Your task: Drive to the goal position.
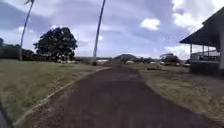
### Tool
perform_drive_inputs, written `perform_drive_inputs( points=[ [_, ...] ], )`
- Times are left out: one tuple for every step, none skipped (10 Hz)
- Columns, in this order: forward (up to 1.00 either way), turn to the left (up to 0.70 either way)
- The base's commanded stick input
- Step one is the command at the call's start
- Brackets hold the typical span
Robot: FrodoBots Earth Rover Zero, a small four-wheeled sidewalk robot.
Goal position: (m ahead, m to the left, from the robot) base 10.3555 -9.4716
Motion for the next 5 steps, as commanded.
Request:
perform_drive_inputs(
  points=[
    [0.7, 0.0],
    [0.7, 0.0],
    [0.7, 0.0],
    [0.7, 0.0],
    [0.7, 0.0]
  ],
)
